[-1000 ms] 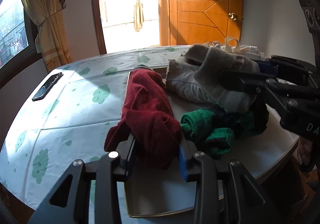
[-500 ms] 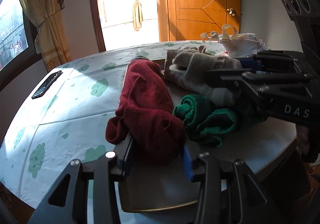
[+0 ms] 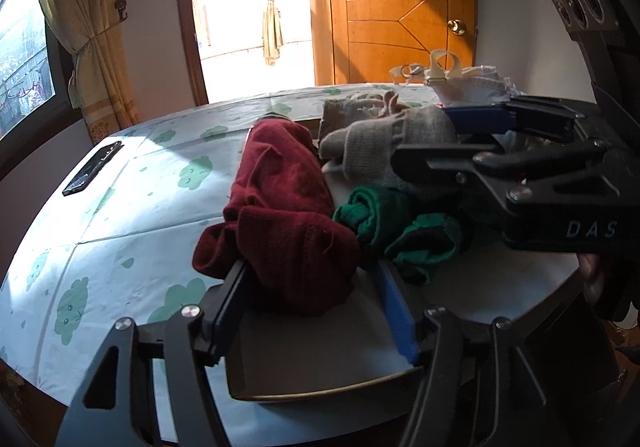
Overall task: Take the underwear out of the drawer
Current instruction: 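Lower both socks into the tray and open both tools, then move both tools back down into the open drawer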
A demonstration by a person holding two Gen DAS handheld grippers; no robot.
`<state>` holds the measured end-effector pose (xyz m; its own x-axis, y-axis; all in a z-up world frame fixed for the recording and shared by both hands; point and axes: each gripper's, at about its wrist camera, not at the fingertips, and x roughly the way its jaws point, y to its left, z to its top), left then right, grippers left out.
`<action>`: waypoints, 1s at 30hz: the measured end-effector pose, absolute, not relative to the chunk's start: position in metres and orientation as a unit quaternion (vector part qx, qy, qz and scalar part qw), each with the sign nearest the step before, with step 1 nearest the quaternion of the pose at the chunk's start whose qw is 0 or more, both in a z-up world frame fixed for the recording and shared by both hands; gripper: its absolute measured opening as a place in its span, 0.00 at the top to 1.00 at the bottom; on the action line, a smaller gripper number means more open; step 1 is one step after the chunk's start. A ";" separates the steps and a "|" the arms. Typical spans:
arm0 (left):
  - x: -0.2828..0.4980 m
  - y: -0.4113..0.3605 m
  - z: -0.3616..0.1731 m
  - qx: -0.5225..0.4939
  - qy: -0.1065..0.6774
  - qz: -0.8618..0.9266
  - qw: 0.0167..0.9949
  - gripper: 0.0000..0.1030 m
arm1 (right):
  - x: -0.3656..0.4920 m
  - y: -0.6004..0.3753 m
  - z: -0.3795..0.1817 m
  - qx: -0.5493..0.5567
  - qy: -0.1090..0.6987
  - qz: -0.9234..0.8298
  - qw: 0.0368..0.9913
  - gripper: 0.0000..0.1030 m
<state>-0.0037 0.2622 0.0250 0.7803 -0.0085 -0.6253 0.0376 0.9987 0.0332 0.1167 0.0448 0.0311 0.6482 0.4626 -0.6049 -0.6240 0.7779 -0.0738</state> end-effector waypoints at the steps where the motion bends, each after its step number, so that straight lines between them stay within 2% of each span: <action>1: -0.005 0.263 0.025 0.019 0.331 -0.012 0.943 0.37 | 0.116 0.045 0.031 -0.140 0.289 0.302 0.898 0.39; 8: -0.017 0.261 0.035 0.016 0.306 -0.011 0.952 0.27 | 0.112 0.040 0.031 -0.134 0.280 0.299 0.902 0.39; 21: -0.045 0.255 0.032 -0.005 0.294 -0.025 0.956 0.26 | 0.083 0.021 0.034 -0.117 0.261 0.307 0.908 0.37; 30: -0.077 0.245 0.027 -0.001 0.269 -0.030 0.963 0.24 | 0.041 -0.009 0.038 -0.113 0.237 0.310 0.914 0.32</action>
<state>-0.0768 0.2448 0.0269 0.8530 -0.0572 -0.5187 0.0565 0.9983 -0.0171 0.0405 -0.0092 0.0384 0.6950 0.5131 -0.5036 -0.6203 0.7821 -0.0592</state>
